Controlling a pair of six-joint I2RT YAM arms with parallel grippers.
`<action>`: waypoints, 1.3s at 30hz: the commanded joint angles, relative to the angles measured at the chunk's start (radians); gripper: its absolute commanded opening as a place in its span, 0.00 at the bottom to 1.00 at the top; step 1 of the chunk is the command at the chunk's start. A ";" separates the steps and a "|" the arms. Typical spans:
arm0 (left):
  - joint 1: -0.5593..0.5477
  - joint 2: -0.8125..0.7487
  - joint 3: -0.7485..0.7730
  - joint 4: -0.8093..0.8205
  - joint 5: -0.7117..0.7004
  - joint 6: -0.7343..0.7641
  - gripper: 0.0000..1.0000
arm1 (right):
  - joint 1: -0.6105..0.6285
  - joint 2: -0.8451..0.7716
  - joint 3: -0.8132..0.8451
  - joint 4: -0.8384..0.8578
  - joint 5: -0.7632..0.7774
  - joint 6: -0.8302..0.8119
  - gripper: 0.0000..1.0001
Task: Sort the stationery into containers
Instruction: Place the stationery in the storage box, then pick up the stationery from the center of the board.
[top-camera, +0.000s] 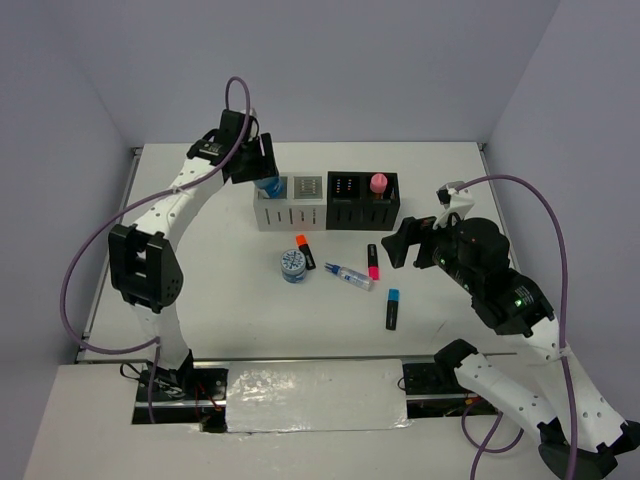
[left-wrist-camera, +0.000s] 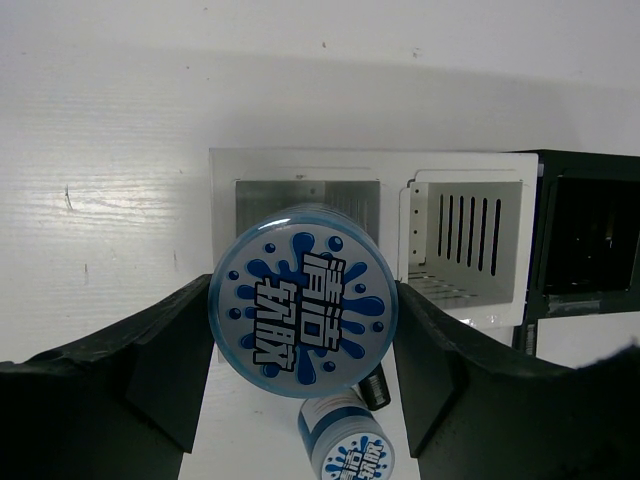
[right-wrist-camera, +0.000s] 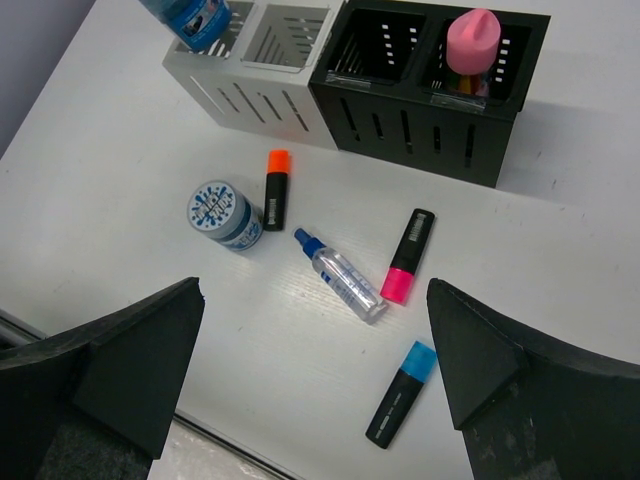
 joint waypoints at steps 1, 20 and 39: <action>0.001 0.017 0.045 0.039 0.009 0.027 0.13 | -0.001 -0.011 -0.012 0.030 -0.017 -0.018 1.00; -0.050 -0.061 0.053 0.045 -0.029 0.044 0.99 | -0.001 -0.010 -0.026 0.036 -0.026 -0.028 1.00; -0.515 -0.320 -0.552 0.080 -0.328 -0.027 0.99 | -0.001 -0.026 -0.070 0.051 -0.077 -0.026 1.00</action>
